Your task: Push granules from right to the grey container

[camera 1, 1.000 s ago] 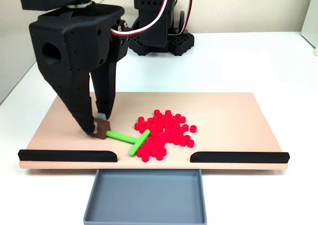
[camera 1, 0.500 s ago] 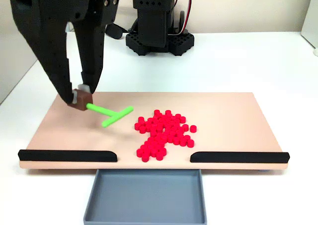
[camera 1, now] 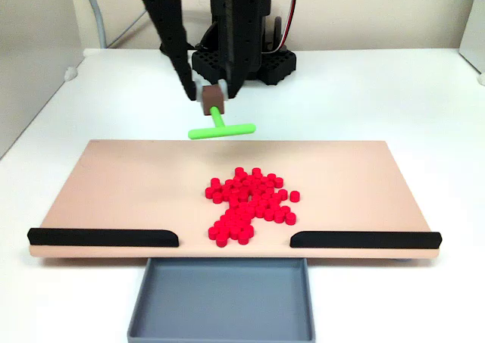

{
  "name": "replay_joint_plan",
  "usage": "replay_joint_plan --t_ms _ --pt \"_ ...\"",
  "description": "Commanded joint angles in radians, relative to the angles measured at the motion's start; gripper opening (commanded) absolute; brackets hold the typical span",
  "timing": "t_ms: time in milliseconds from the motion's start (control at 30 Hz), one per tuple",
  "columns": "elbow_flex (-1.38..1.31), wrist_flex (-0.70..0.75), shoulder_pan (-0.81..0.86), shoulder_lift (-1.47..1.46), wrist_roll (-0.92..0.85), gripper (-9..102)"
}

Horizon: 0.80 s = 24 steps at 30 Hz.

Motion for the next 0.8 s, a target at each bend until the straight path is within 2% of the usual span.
replay_joint_plan --t_ms 0,100,233,767 --pt "0.037 0.002 -0.046 0.069 0.138 0" --pt "0.104 0.002 -0.064 0.107 0.199 0" --pt "0.117 0.046 -0.066 0.120 0.210 0" --pt "0.110 0.035 -0.098 0.098 0.259 0"
